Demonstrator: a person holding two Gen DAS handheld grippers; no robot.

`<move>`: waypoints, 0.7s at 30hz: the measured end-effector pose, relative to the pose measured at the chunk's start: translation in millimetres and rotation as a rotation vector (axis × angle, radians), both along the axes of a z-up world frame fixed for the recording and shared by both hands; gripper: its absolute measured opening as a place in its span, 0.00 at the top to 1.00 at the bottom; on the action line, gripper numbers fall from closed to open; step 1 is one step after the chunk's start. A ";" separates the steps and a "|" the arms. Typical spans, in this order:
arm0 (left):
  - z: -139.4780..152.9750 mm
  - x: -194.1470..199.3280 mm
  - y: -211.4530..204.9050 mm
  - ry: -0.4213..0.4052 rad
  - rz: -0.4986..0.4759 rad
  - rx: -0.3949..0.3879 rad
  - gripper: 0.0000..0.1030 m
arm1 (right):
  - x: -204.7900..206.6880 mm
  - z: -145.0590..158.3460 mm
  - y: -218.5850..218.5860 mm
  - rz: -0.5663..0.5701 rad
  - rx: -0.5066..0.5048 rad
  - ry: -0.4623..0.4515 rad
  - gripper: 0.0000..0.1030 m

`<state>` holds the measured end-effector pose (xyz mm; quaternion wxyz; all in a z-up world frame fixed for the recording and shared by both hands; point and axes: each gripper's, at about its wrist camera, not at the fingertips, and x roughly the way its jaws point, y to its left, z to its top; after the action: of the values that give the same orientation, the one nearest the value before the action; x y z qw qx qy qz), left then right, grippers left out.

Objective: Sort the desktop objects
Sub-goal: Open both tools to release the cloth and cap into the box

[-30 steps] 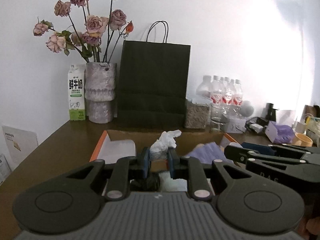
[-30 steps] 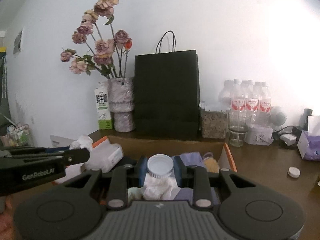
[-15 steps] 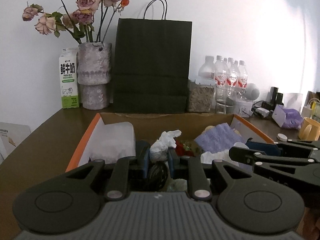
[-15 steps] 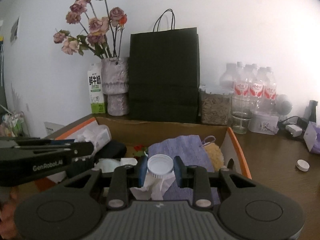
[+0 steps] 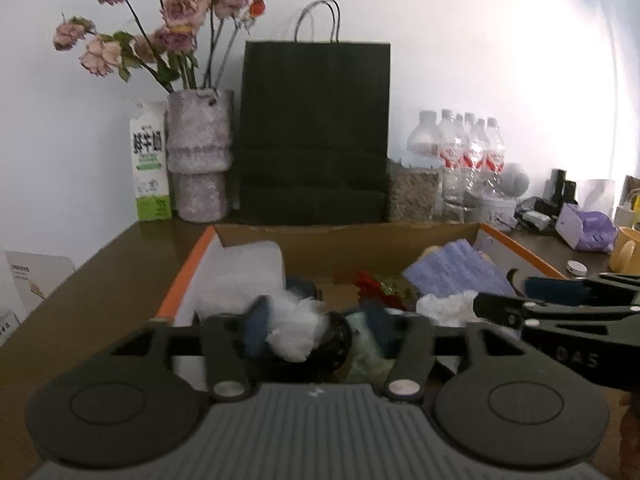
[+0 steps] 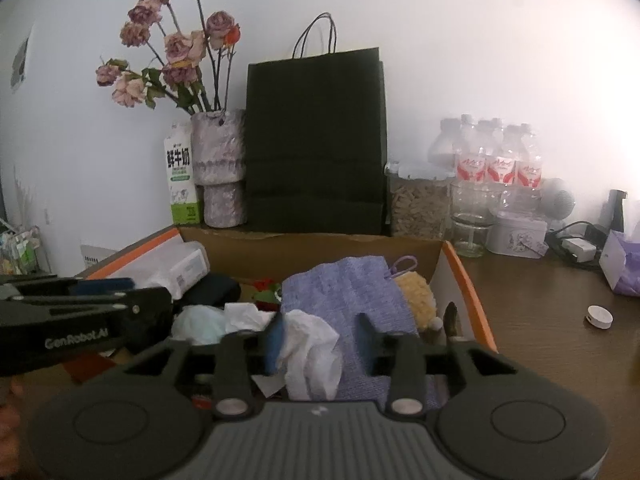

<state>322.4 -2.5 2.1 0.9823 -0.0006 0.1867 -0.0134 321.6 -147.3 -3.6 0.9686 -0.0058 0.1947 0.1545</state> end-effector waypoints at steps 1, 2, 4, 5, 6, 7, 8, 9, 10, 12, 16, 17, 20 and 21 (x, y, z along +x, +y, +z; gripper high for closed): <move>1.1 -2.0 0.7 -0.017 0.003 -0.001 0.23 | -1.8 1.4 -1.0 -0.002 0.002 -0.009 0.38; 2.2 -3.7 1.7 -0.029 0.006 -0.005 0.18 | -3.6 2.8 -1.7 -0.007 0.003 -0.017 0.36; 4.0 -5.3 3.1 -0.036 0.008 -0.010 0.12 | -5.8 4.9 -2.8 -0.018 0.002 -0.026 0.22; 4.4 -6.0 3.5 -0.039 0.019 -0.009 0.06 | -6.6 5.7 -3.1 -0.020 0.001 -0.029 0.13; 4.5 -6.2 3.7 -0.044 0.043 -0.002 0.02 | -7.1 6.4 -3.8 -0.020 0.003 -0.029 0.12; 4.5 -6.6 3.9 -0.050 0.058 0.003 0.00 | -7.3 6.9 -4.3 -0.021 0.006 -0.026 0.11; 4.8 -7.1 5.0 -0.052 0.062 0.001 0.00 | -7.0 7.3 -4.9 -0.025 0.008 -0.020 0.04; 5.3 -7.0 6.4 -0.049 0.058 -0.005 0.00 | -7.1 7.4 -5.2 -0.029 0.007 -0.016 0.00; 5.4 -7.2 7.1 -0.045 0.054 -0.013 0.00 | -6.5 7.7 -5.2 -0.028 0.006 -0.012 0.00; 5.1 -7.7 7.7 -0.045 0.054 -0.011 0.00 | -6.1 7.5 -4.5 -0.027 0.002 -0.004 0.00; 4.9 -8.4 7.4 -0.044 0.059 -0.003 0.00 | -6.7 6.2 -3.7 -0.027 -0.008 0.002 0.00; 4.7 -8.6 7.6 -0.043 0.060 -0.004 0.00 | -6.9 6.3 -3.7 -0.027 -0.008 0.002 0.00; 4.5 -8.8 8.3 -0.040 0.063 -0.005 0.00 | -6.7 5.8 -3.1 -0.030 -0.009 0.000 0.00; 4.3 -8.7 8.5 -0.039 0.064 -0.005 0.00 | -6.9 5.5 -3.0 -0.030 -0.010 0.001 0.00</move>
<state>313.7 6.0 6.5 0.9857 -0.0086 0.1671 0.0176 314.8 -150.3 1.9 0.9707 -0.0076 0.1960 0.1389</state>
